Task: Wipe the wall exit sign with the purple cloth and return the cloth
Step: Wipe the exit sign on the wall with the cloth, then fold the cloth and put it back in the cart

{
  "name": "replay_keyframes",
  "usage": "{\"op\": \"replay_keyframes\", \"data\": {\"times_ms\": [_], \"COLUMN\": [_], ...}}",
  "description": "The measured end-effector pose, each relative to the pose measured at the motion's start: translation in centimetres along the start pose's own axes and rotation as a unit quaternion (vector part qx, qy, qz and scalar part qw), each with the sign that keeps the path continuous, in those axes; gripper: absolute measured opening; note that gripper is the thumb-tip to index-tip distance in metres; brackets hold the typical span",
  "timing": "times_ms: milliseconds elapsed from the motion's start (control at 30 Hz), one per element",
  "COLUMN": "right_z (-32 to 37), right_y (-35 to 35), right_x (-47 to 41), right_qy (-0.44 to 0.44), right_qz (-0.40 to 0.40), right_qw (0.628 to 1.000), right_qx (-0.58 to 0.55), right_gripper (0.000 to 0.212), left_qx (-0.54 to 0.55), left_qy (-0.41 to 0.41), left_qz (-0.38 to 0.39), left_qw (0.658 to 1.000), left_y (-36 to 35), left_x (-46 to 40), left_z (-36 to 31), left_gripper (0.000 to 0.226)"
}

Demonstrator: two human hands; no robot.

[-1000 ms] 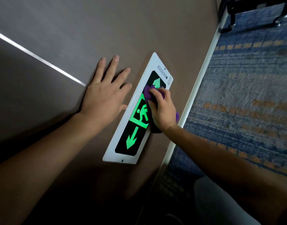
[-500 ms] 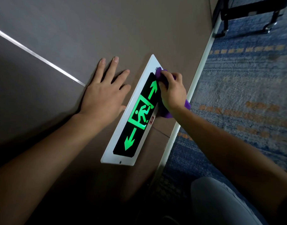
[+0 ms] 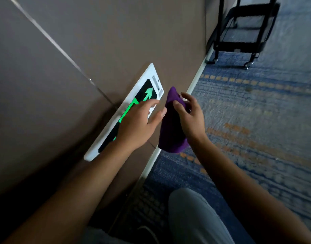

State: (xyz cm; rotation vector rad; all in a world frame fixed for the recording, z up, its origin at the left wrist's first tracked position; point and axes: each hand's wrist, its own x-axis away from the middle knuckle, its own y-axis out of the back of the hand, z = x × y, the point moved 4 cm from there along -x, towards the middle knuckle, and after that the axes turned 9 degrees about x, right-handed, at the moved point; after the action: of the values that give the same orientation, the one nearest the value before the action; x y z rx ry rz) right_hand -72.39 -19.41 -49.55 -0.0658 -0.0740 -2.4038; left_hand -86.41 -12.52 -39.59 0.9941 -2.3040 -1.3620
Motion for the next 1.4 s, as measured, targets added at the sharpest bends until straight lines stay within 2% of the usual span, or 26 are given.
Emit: {"op": "replay_keyframes", "data": {"times_ms": [67, 133, 233, 333, 400, 467, 533, 600, 700, 833, 967, 1033, 1133, 1267, 1400], "right_z": [1.7, 2.9, 4.2, 4.6, 4.4, 4.4, 4.2, 3.9, 3.1, 1.8, 2.5, 3.4, 5.4, 9.5, 16.6], "right_y": [1.0, 1.7, 2.0, 2.7, 3.1, 3.3, 3.7, 4.2, 6.2, 11.1, 14.9, 16.5, 18.7, 20.1, 21.9], "right_x": [1.4, 2.9, 5.2, 7.5, 8.6, 8.9, 8.9, 8.9, 8.9, 9.5, 12.0, 13.7, 16.7, 20.2, 21.7], "right_qy": [-0.010, -0.013, 0.005, 0.018, 0.014, 0.007, 0.023, 0.065, 0.045, -0.045, -0.079, -0.097, -0.134, -0.211, -0.245], "right_qz": [0.001, 0.004, 0.012, -0.039, -0.059, -0.066, -0.082, -0.080, -0.062, -0.030, -0.070, -0.051, 0.032, 0.132, 0.211], "right_qw": [0.999, 0.996, 0.991, 0.994, 0.995, 0.996, 0.996, 0.983, 0.959, 0.914, 0.879, 0.881, 0.898, 0.938, 0.941], "right_qx": [-0.047, -0.088, -0.132, -0.098, -0.078, -0.058, 0.035, 0.150, 0.273, 0.402, 0.466, 0.460, 0.418, 0.243, 0.103], "right_gripper": [0.042, 0.037, 0.040, 0.051, 0.056, 0.060, 0.063, 0.067, 0.071, 0.065, 0.069, 0.078, 0.092, 0.102, 0.101], "left_qx": [0.134, 0.224, 0.285, 0.297, 0.318, 0.307, 0.273, 0.226, 0.154, 0.204, 0.309, 0.305, 0.305, 0.337, 0.387], "left_qy": [0.101, 0.130, 0.086, 0.057, 0.049, 0.028, 0.003, -0.027, -0.078, -0.086, -0.001, 0.014, 0.036, 0.067, 0.090], "left_qz": [0.046, 0.074, 0.068, 0.038, 0.025, 0.030, 0.045, 0.057, 0.070, 0.130, 0.229, 0.257, 0.283, 0.307, 0.353], "left_qw": [0.985, 0.963, 0.952, 0.952, 0.946, 0.951, 0.961, 0.972, 0.982, 0.966, 0.923, 0.917, 0.909, 0.887, 0.847], "left_y": [-0.9, -1.3, -1.5, -1.7, -1.8, -1.8, -1.9, -2.1, -3.0, -6.4, -8.4, -8.3, -6.8, -2.1, 4.3], "left_x": [0.8, 1.7, 2.6, 3.6, 4.2, 4.4, 4.1, 3.8, 3.4, 2.9, 3.7, 4.9, 8.1, 12.1, 12.3], "left_z": [0.5, 0.3, -0.5, -1.4, -1.5, -1.4, -1.0, -0.8, -1.3, -3.0, -4.3, -5.3, -8.2, -13.2, -19.2], "left_gripper": [0.076, 0.070, 0.048, 0.028, 0.024, 0.030, 0.035, 0.025, 0.016, 0.027, 0.029, 0.028, 0.031, 0.034, 0.030]}}
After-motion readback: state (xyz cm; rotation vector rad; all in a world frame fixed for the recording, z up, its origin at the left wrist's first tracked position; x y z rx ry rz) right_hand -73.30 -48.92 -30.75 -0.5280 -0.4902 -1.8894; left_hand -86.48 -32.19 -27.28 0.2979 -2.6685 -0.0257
